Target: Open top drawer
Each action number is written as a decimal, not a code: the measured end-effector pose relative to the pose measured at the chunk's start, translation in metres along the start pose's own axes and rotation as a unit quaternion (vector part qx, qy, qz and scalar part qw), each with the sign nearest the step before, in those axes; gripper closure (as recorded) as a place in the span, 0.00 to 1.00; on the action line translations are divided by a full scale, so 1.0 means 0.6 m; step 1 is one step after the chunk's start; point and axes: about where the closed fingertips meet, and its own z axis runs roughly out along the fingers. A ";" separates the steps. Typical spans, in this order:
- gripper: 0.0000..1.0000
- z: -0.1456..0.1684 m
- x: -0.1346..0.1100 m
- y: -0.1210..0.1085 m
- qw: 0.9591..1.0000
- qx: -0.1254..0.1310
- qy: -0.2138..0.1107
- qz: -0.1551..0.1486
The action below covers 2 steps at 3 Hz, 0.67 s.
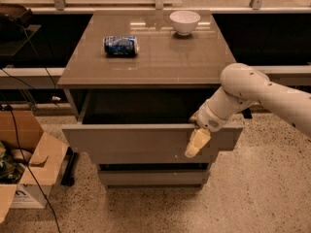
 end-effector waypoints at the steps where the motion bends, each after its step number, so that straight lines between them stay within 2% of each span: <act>1: 0.42 -0.002 -0.001 0.000 1.000 0.000 0.000 0.000; 2: 0.65 -0.023 -0.021 0.018 0.999 0.023 0.016 0.023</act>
Offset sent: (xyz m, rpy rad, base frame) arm -0.0323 0.0269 0.0823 -0.1835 -0.0637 -0.2522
